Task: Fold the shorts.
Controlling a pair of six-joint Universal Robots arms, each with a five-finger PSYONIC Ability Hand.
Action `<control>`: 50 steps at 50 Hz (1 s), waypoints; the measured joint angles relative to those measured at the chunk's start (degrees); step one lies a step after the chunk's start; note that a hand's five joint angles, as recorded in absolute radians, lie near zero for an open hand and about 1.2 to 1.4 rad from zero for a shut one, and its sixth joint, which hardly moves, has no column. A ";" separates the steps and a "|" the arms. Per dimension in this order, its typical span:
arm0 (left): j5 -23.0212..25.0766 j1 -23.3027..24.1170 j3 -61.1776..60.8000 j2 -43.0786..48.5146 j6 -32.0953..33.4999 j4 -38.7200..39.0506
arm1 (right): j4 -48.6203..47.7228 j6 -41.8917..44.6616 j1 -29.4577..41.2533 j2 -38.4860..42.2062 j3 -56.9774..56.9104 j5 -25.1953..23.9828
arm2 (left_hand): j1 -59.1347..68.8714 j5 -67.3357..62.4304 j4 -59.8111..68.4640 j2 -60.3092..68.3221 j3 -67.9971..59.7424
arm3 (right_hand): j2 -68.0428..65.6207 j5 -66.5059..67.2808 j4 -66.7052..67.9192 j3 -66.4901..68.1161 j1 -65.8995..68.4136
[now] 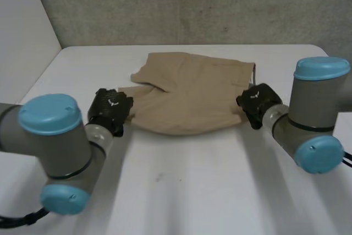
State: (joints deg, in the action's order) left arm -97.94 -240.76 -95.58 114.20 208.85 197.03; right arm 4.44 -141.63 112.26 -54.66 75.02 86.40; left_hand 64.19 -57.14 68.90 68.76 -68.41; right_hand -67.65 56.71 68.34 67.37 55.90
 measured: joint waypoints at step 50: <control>0.73 4.13 41.94 31.13 25.42 13.15 | -15.09 9.81 -5.30 -3.72 7.06 9.11 | 0.00 -0.51 0.01 0.02 -0.07 | 0.00 0.05 0.00 0.62 0.00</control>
State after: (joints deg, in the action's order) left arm -97.21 -236.63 -53.64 145.33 234.28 210.18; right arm -10.65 -131.81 106.96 -58.37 82.07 95.50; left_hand 64.19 -57.65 68.91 68.78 -68.48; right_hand -67.66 56.76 68.33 67.99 55.90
